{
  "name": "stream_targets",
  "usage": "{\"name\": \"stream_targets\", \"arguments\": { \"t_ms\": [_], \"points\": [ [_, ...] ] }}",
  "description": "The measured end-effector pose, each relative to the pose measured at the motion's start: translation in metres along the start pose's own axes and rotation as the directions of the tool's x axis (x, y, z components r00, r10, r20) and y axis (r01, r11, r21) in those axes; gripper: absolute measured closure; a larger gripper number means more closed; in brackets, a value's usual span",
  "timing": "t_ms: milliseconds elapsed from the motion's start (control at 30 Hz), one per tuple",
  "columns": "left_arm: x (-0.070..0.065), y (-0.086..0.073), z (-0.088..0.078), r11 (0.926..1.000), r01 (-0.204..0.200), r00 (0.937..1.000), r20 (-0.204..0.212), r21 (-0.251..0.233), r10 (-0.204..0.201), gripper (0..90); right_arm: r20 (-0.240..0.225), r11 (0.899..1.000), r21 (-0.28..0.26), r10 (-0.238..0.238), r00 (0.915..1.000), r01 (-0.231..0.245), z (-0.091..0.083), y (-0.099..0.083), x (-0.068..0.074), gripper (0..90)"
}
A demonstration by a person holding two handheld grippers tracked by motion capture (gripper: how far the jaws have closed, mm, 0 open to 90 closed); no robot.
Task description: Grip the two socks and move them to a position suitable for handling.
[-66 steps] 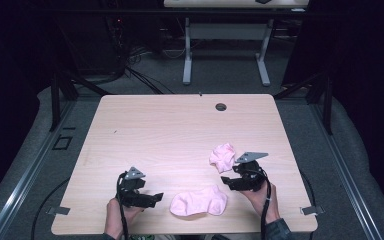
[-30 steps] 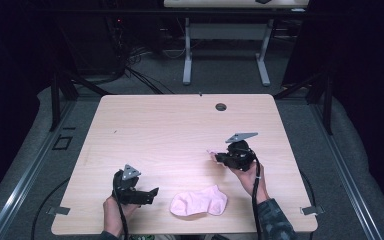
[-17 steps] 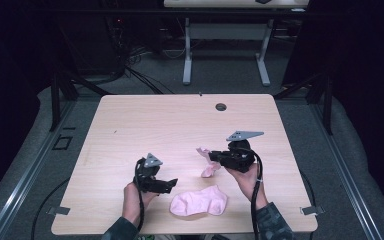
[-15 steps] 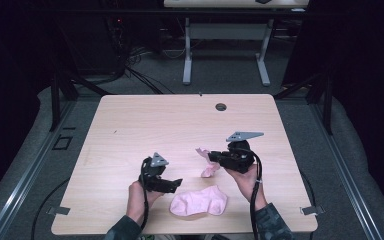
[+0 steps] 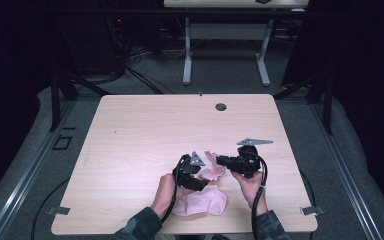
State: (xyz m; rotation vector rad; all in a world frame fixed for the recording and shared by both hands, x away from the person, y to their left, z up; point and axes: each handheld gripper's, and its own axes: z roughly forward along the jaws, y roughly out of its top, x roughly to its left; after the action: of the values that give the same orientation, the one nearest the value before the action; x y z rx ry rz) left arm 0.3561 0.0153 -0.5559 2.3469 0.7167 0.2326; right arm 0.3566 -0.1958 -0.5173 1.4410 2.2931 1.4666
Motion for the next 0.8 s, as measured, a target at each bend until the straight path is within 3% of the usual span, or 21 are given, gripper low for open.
{"name": "stream_targets", "arguments": {
  "t_ms": [67,100,167,200,333,567,800],
  "points": [
    [-0.001,0.003,0.007,0.9995,-0.01,0.9999,0.006,0.029,0.01,49.4,-0.014,0.999,-0.012,0.038,0.9992,-0.038,0.001,-0.004,-0.005,84.6],
    [-0.002,0.004,0.012,0.9984,-0.016,0.9999,-0.003,0.055,0.016,56.7,-0.015,0.998,-0.011,0.057,0.9983,-0.057,0.001,-0.007,-0.01,84.6],
    [-0.002,0.004,0.014,0.998,-0.017,0.9998,-0.007,0.061,0.017,63.5,-0.017,0.997,-0.011,0.071,0.9974,-0.071,0.001,-0.009,-0.013,84.6],
    [-0.002,0.004,0.015,0.9981,-0.015,0.9995,-0.028,0.06,0.017,63.5,-0.017,0.997,-0.011,0.071,0.9974,-0.071,0.001,-0.009,-0.013,84.6],
    [0.0,0.005,0.016,0.9981,-0.016,0.9978,-0.064,0.059,0.019,85.2,-0.024,0.995,-0.018,0.093,0.9954,-0.093,-0.002,-0.013,-0.019,84.3],
    [0.006,0.003,0.009,0.9989,-0.015,0.9982,-0.058,0.043,0.018,88.5,-0.004,0.995,-0.051,0.09,0.9959,-0.09,-0.009,-0.011,-0.022,83.8],
    [0.014,-0.004,-0.032,0.9994,-0.032,0.9923,-0.12,-0.011,0.03,88.5,0.034,0.995,-0.052,0.087,0.9956,-0.085,-0.016,-0.014,-0.026,82.4]
  ]
}}
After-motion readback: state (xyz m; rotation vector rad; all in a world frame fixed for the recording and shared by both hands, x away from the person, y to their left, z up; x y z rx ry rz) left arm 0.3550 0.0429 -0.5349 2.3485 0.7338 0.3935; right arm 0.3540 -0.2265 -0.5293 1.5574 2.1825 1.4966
